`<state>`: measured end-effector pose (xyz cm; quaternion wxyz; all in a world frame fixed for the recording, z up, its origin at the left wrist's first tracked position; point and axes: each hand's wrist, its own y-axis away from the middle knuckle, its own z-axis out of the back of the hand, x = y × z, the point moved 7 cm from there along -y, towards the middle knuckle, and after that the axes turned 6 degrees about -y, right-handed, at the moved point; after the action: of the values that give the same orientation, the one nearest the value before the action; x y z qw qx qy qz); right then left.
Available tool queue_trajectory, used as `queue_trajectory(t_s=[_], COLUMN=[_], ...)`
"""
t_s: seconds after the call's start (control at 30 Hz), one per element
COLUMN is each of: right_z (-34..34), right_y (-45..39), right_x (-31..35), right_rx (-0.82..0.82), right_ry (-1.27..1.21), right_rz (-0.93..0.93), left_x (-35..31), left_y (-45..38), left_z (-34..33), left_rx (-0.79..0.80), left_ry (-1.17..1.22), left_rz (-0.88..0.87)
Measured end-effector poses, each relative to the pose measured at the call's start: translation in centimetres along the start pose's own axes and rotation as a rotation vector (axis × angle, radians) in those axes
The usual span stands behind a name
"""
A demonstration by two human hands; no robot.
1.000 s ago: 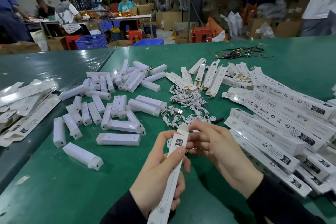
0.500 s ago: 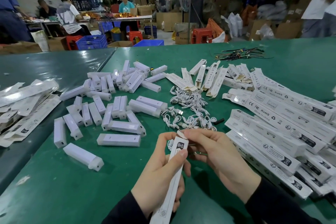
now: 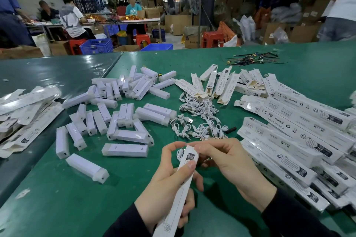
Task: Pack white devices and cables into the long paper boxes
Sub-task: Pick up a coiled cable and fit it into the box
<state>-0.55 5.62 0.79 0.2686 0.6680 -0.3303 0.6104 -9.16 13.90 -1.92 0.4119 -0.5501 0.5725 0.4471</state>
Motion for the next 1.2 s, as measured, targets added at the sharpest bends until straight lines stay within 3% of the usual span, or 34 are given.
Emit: queue_trajectory(t_s=[0.23,0.33,0.47,0.53,0.6,0.7,0.77,0.83,1.0,1.2], right_z=[-0.6,-0.9,-1.2,0.1,3.3,9.8,13.1,15.3,16.8,12.9], right_y=[0.6,0.7,1.1,1.1,0.9,2.4,3.6,4.5,5.1,3.6], right_x=[1.2,1.3,1.5,3.5,6.6,10.5,11.0,10.3,8.7,10.2], right_rx=[0.097,0.171,0.427,0.433,0.217,-0.232,-0.386,-0.44,-0.414,-0.459], right_ry=[0.122,0.124,-0.013,0.069,0.169,0.237,0.34,0.534,1.078,1.271], right_rz=[0.198,0.152,-0.031,0.03,0.192,0.427,0.429,0.328,0.177,0.249], left_x=[0.0,0.3,-1.0,-1.7,-1.3,-0.9,-0.8,-0.8,-0.9,-1.0], left_y=[0.2,-0.5,0.9,1.6,1.3,0.2,0.2,0.3,0.4,0.6], left_z=[0.3,0.4,-2.4,-2.4,-1.1,2.4,4.5,5.5,5.5,6.1], left_rx=[0.027,-0.005,0.383,0.439,0.329,-0.069,-0.328,-0.458,-0.482,-0.579], left_ry=[0.167,0.127,0.556,0.789,0.69,0.54,0.402,0.313,0.212,0.145], left_rz=[0.11,0.151,0.263,0.311,0.29,0.157,0.07,0.043,0.041,0.02])
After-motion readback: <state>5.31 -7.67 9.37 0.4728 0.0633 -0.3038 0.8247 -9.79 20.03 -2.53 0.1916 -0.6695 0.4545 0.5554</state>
